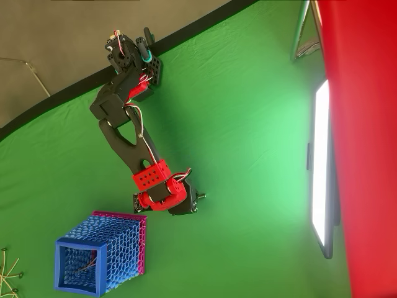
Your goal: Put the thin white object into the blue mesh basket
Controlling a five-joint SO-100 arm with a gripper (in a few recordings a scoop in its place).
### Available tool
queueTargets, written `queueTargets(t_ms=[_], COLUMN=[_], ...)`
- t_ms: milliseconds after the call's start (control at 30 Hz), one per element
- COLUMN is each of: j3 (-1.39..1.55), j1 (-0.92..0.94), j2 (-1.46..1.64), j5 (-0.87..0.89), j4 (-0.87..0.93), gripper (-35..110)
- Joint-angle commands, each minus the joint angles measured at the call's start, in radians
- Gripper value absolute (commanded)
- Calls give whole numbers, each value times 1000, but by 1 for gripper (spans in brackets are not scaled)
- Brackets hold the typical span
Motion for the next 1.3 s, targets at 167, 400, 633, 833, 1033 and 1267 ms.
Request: queueTargets(t_ms=[167, 400, 633, 833, 1033, 1267], j3=[-100, -127, -209, -233, -282, -388], j1=[3, -6, -11, -15, -17, -17], j2=[-43, -86, -150, -166, -196, -265], j5=[8, 3, 3, -8, -20, -28], j4=[35, 60, 114, 123, 158, 235], gripper=[12, 14, 14, 14, 13, 10])
